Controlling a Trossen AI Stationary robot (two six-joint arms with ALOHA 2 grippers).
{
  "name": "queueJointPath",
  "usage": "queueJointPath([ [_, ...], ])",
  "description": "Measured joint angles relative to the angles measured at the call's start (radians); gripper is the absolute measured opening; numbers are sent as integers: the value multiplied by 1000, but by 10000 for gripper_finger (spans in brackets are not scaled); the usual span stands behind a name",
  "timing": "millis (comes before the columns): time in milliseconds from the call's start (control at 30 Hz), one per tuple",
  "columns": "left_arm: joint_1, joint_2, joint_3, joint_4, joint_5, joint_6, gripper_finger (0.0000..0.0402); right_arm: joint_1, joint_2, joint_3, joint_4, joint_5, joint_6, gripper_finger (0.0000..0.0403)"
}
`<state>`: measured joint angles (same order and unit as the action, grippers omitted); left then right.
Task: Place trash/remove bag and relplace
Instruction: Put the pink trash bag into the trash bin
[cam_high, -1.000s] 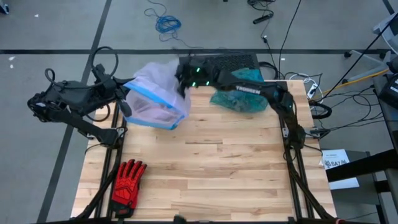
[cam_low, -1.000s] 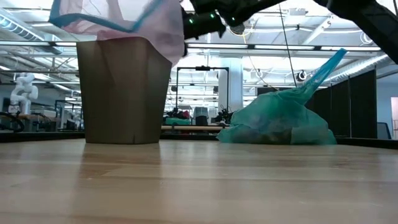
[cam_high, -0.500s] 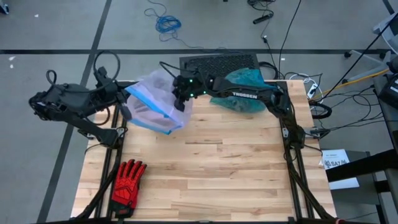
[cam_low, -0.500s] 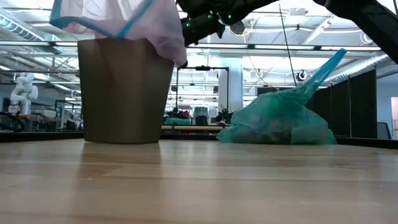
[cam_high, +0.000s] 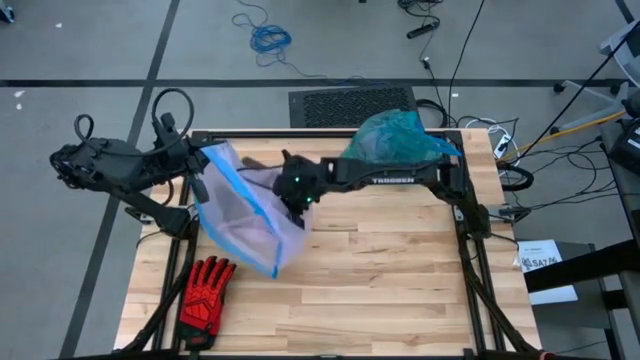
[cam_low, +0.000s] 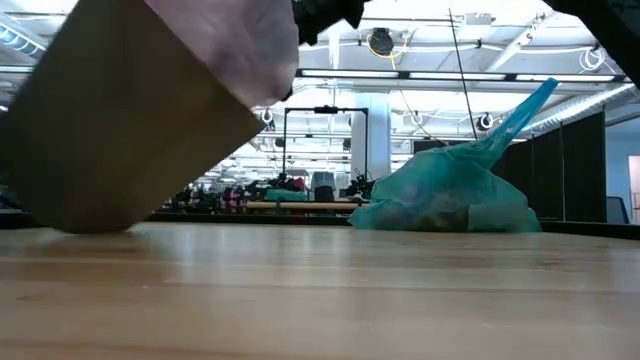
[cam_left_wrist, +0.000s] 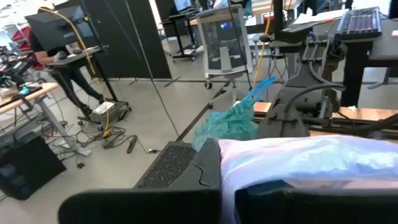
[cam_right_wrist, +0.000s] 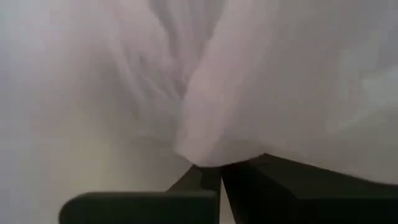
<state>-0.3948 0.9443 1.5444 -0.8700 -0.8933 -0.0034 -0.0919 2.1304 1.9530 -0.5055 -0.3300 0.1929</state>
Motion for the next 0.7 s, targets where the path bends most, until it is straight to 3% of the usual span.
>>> queueJointPath([
  [333,-42,-2,0,2,-11,-11,0,21,-18,143,-41,74,-105,0],
  [533,-63,-2,0,1,-14,-10,0,13,-17,213,-239,80,-215,14],
  [700,-80,-2,0,-1,-14,-10,0,13,-42,252,-408,248,-308,63],
])
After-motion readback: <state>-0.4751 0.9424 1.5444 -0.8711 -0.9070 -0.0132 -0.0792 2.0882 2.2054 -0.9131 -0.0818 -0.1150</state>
